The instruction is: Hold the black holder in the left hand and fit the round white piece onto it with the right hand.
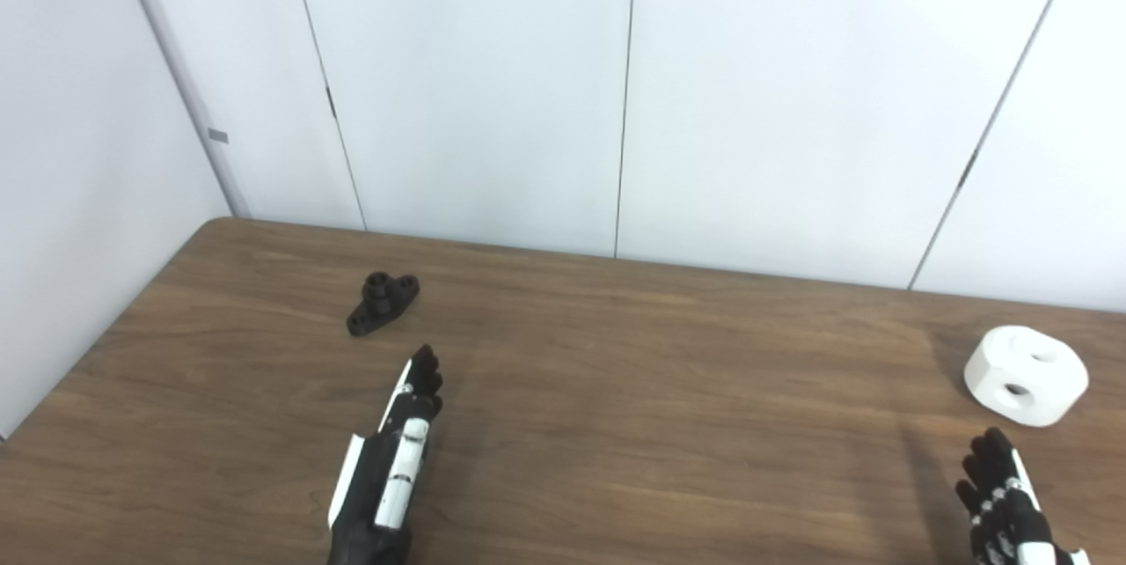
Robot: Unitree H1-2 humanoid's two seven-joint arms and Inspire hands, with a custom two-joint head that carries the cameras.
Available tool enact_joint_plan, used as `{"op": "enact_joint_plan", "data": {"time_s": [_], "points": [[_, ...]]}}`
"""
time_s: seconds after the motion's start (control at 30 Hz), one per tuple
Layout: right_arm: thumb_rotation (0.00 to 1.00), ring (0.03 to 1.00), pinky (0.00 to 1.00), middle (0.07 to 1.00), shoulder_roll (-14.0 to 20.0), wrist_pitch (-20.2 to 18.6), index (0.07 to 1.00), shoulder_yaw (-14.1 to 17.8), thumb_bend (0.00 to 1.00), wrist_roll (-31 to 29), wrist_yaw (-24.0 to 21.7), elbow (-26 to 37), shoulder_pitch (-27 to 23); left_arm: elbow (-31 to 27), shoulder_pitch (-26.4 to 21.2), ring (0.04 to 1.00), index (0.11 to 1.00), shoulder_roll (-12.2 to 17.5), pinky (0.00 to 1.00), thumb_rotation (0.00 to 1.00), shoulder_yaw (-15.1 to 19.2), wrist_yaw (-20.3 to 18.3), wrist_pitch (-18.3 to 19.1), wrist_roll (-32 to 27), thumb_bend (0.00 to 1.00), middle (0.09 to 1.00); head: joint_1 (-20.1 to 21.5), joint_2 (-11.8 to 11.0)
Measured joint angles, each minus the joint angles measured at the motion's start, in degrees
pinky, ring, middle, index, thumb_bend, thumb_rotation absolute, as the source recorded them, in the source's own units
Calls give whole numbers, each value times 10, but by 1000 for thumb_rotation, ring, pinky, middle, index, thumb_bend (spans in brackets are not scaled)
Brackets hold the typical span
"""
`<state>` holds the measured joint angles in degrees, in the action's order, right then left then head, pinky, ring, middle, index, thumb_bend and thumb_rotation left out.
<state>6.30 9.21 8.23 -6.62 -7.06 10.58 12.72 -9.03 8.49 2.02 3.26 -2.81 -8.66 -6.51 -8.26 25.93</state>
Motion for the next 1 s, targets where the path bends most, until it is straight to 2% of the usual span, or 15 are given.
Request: {"op": "enact_joint_plan", "data": {"time_s": [0.1, 0.17, 0.27, 0.33, 0.5, 0.6, 0.67, 0.77, 0.87, 1.0], "points": [[1000, 1000, 1000, 1000, 0, -4, 1000, 0, 552, 6, 1, 3, 0, -9, 1, 1000, 993, 0, 1000, 898, 0, 8, 8, 19, 476, 1000, -3, 0], [1000, 1000, 1000, 1000, 0, -5, 1000, -1, 552, 9, 1, 5, 0, -16, 4, 1000, 999, 1, 1000, 862, 2, 11, 16, 24, 513, 1000, -4, 2], [1000, 1000, 1000, 1000, 0, -6, 1000, -2, 568, 11, 1, 7, 0, -31, 7, 1000, 998, 3, 1000, 794, 9, 12, 51, 32, 543, 1000, -1, 6], [1000, 1000, 1000, 1000, 0, -6, 1000, -3, 571, 11, 1, 8, 0, -50, 8, 1000, 999, 8, 1000, 785, 21, 13, 78, 41, 539, 1000, 1, 8], [1000, 1000, 1000, 1000, -1, -6, 1000, -2, 580, 14, 1, 9, 1, -94, -2, 1000, 975, 58, 1000, 709, 59, 25, 119, 69, 590, 1000, 4, 9], [1000, 1000, 1000, 1000, -1, -8, 1000, -2, 583, 15, 1, 9, 2, -99, -19, 981, 953, 87, 965, 549, 79, 41, 151, 111, 593, 973, 5, 11], [1000, 1000, 1000, 1000, -1, -10, 1000, -2, 600, 15, 1, 10, 2, -104, -32, 988, 951, 95, 985, 432, 86, 53, 172, 145, 625, 981, 6, 11], [1000, 1000, 1000, 999, -2, -14, 1000, -3, 620, 17, 1, 11, 2, -112, -52, 997, 952, 101, 997, 337, 90, 61, 194, 180, 680, 990, 6, 12], [1000, 1000, 1000, 999, -2, -18, 1000, -3, 625, 17, 1, 13, 3, -111, -77, 977, 949, 107, 970, 327, 94, 68, 216, 208, 717, 983, 6, 12], [1000, 1000, 1000, 999, -2, -18, 1000, -3, 625, 17, 1, 13, 3, -85, -111, 945, 943, 143, 905, 354, 93, 70, 241, 265, 773, 960, 6, 12]]}}
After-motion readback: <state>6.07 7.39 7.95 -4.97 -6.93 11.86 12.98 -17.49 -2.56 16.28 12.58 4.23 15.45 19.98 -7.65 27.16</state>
